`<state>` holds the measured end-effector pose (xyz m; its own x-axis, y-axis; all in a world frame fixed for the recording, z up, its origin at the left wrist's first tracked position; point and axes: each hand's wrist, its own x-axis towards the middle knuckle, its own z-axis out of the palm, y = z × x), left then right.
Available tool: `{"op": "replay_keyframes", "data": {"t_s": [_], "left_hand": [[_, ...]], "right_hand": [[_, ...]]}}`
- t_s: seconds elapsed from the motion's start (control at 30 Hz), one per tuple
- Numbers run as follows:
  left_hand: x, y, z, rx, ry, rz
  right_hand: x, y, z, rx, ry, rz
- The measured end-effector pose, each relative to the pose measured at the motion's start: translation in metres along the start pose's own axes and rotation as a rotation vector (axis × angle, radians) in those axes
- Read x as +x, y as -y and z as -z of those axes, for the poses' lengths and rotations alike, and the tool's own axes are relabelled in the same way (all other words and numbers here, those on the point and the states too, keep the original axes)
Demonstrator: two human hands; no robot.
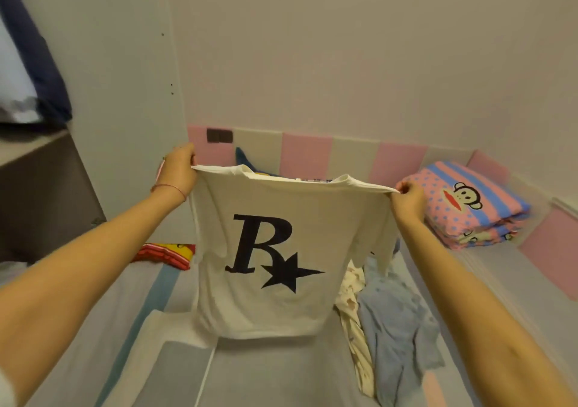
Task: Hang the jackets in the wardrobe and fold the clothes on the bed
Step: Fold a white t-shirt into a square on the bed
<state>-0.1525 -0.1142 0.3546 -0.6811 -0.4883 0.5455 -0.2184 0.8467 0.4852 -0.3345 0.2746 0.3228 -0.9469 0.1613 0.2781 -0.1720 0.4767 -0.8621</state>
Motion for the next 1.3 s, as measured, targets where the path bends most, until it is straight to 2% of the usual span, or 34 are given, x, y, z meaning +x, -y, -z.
{"op": "replay_keyframes", "data": {"t_s": [0.1, 0.2, 0.33, 0.47, 0.53, 0.7, 0.77, 0.83, 0.97, 1.07, 1.17, 1.2, 1.3], "left_hand": [[0.015, -0.001, 0.012, 0.002, -0.070, -0.040], [0.002, 0.015, 0.008, 0.025, -0.035, -0.142], [-0.055, 0.046, -0.017, 0.059, 0.168, -0.173], [-0.141, 0.092, -0.057, 0.082, 0.481, -0.176], [-0.184, 0.110, -0.074, 0.086, 0.637, -0.133], [-0.292, 0.156, -0.130, 0.195, 1.062, 0.104], [-0.336, 0.177, -0.146, 0.150, 1.148, 0.153], [-0.382, 0.199, -0.159, 0.180, 1.238, 0.120], [-0.445, 0.208, -0.189, 0.256, 1.387, 0.250], [-0.488, 0.223, -0.213, 0.364, 1.444, 0.286], [-0.517, 0.235, -0.229, 0.443, 1.488, 0.588], [-0.528, 0.240, -0.238, 0.472, 1.524, 0.629], [-0.543, 0.245, -0.257, 0.604, 1.595, 0.653]], "right_hand": [[0.007, 0.007, 0.002, 0.050, -0.053, 0.081], [-0.006, -0.013, 0.000, 0.041, -0.055, 0.112], [-0.048, -0.075, -0.003, -0.028, 0.031, 0.109], [-0.101, -0.168, -0.013, -0.309, 0.314, 0.071], [-0.123, -0.208, -0.018, -0.463, 0.468, 0.089], [-0.192, -0.303, -0.039, -0.810, 0.857, 0.110], [-0.216, -0.332, -0.046, -0.863, 0.968, 0.101], [-0.241, -0.362, -0.055, -0.977, 1.080, 0.098], [-0.280, -0.409, -0.074, -1.218, 1.399, 0.114], [-0.309, -0.436, -0.088, -1.353, 1.514, 0.166], [-0.337, -0.456, -0.091, -1.434, 1.564, 0.117], [-0.346, -0.466, -0.092, -1.437, 1.571, 0.100], [-0.362, -0.482, -0.090, -1.427, 1.544, 0.073]]}}
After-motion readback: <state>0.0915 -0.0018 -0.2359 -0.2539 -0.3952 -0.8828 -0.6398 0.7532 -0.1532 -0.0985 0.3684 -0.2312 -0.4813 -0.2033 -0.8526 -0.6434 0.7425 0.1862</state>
